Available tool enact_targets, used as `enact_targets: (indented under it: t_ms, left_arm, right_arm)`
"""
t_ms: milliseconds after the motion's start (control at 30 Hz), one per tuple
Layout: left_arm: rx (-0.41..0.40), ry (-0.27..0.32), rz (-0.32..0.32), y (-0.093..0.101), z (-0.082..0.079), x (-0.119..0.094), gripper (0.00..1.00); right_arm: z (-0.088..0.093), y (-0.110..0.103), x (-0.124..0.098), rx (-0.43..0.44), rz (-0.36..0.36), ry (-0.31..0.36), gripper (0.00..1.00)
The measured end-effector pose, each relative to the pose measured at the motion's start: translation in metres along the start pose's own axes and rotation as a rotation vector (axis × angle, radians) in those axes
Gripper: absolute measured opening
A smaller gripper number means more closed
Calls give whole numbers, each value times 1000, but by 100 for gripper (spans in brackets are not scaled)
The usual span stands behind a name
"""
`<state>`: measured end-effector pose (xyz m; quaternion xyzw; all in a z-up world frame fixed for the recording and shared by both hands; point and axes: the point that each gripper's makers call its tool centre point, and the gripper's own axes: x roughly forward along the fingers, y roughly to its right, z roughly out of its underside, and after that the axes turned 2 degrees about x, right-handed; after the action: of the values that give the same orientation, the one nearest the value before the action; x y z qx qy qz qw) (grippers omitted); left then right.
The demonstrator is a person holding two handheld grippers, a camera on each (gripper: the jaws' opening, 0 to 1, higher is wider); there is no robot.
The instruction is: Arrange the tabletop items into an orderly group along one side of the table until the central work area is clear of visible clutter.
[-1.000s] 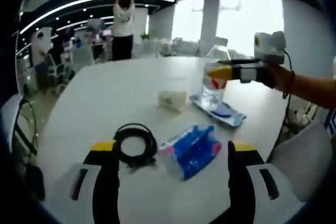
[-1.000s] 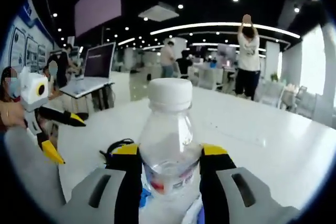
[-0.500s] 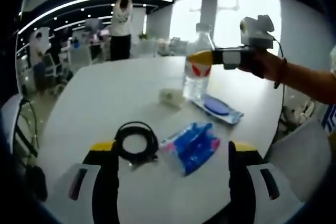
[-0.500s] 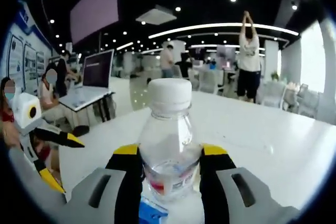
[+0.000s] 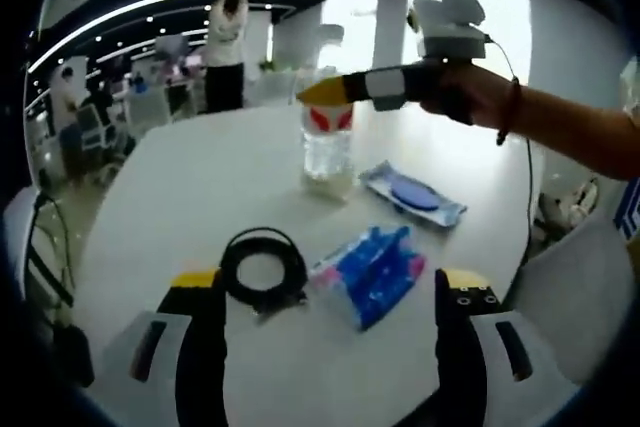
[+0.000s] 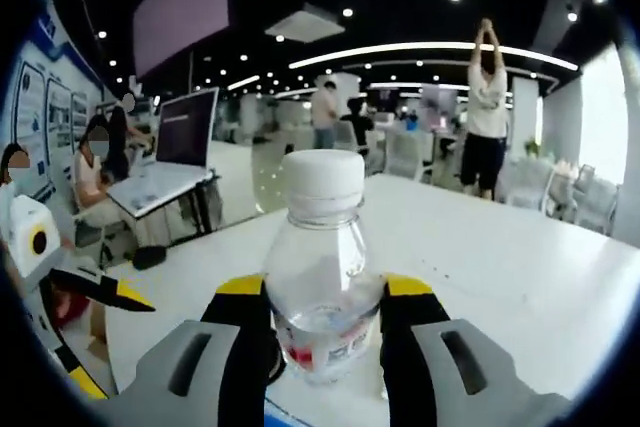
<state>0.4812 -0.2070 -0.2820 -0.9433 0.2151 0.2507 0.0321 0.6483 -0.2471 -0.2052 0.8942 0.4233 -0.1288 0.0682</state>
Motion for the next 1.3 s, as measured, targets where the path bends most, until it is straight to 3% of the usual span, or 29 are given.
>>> enact_targets:
  t_ms: [467,633,833,933,1300]
  left_arm:
    - [-26,-6,11,-10,-4,6,83]
    - [17,-36,-52,-21,6,7,81]
    - [-37,-26,14,-8,8,11,84]
    - [-25,-31,25,-5,8,13,84]
    - [-38,-50,-2,-13,13,15,92]
  right_arm:
    - [5,-12,54,7,-57,-32,42]
    - [9,-15,72,18,-76,-41,42]
    - [13,-16,95,9,-86,-46,42]
    - [17,-16,110,18,-84,-47,42]
    - [32,-17,151,56,-115,-44,42]
